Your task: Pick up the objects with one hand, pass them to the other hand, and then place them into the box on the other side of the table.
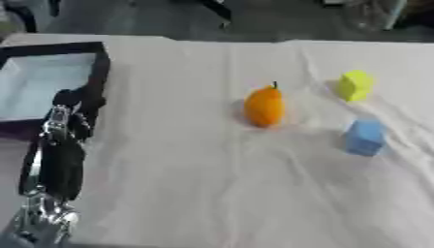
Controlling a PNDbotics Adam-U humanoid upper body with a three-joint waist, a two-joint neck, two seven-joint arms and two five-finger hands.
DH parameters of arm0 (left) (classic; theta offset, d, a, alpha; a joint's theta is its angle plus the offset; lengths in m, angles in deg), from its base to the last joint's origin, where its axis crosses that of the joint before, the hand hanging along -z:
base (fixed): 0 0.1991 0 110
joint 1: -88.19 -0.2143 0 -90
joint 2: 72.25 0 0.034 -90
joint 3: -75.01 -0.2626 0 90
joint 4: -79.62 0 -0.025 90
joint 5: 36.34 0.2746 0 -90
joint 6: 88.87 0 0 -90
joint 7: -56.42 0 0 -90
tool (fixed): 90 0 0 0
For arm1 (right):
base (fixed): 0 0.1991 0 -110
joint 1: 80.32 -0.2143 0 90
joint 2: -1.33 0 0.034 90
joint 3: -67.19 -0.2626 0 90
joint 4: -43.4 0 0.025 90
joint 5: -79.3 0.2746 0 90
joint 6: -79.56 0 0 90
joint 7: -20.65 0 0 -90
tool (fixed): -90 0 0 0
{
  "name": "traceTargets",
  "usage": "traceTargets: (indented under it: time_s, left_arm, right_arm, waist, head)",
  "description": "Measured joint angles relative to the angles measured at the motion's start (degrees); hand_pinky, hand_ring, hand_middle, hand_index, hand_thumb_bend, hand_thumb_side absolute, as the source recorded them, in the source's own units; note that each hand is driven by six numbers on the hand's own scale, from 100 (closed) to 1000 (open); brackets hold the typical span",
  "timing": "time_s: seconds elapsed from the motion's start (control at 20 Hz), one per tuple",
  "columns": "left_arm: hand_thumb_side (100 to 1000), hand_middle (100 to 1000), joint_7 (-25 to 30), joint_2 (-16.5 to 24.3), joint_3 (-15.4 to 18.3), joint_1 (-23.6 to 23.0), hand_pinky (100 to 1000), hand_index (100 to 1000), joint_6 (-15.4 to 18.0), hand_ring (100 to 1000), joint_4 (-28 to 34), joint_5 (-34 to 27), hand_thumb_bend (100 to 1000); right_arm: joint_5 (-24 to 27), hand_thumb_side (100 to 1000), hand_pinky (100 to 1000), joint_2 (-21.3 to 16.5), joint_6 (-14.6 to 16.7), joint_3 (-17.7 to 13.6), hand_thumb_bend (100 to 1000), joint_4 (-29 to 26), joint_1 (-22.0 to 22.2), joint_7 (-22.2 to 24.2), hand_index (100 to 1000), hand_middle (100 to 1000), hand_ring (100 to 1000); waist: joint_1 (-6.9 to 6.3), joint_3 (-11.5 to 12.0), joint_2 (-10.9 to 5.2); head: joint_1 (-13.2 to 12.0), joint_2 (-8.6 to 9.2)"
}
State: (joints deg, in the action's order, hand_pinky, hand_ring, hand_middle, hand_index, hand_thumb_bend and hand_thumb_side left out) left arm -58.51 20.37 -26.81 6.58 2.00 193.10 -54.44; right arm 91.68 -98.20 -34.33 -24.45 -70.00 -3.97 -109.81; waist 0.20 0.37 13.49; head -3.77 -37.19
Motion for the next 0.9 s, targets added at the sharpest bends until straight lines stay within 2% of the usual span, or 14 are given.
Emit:
traceTargets:
  time_s: [0.55,0.65,0.7,0.9]
  left_arm:
    - [814,849,-0.1,0.0,0.0,0.0,1000,810,-0.1,830,0.0,-0.1,156]
    - [825,850,-0.1,0.0,0.0,0.0,1000,809,-0.1,830,0.0,-0.1,156]
    - [827,850,-0.1,0.0,0.0,0.0,1000,809,-0.2,830,0.0,-0.1,155]
    - [834,850,-0.2,0.1,0.0,0.0,1000,809,-1.3,830,0.0,-0.1,155]
  right_arm:
    - [0.0,445,773,-0.4,-0.4,0.4,185,0.0,0.0,0.4,771,836,826]
    - [0.4,451,781,-2.0,-1.2,1.7,216,0.0,-0.2,1.2,787,848,835]
    - [0.8,426,786,-3.1,-2.0,2.6,291,0.0,-0.5,2.0,797,854,842]
    - [3.7,406,791,-8.3,-6.1,7.7,287,0.0,-2.6,6.1,817,875,857]
  waist:
    - [0.00,0.4,0.00]
    - [0.00,0.6,0.00]
    - [0.00,0.7,0.00]
    - [0.00,0.9,-0.05]
  head:
    - [-0.1,-0.06]
    - [-0.1,-0.51]
    - [-0.1,-0.68]
    - [-0.1,-1.24]
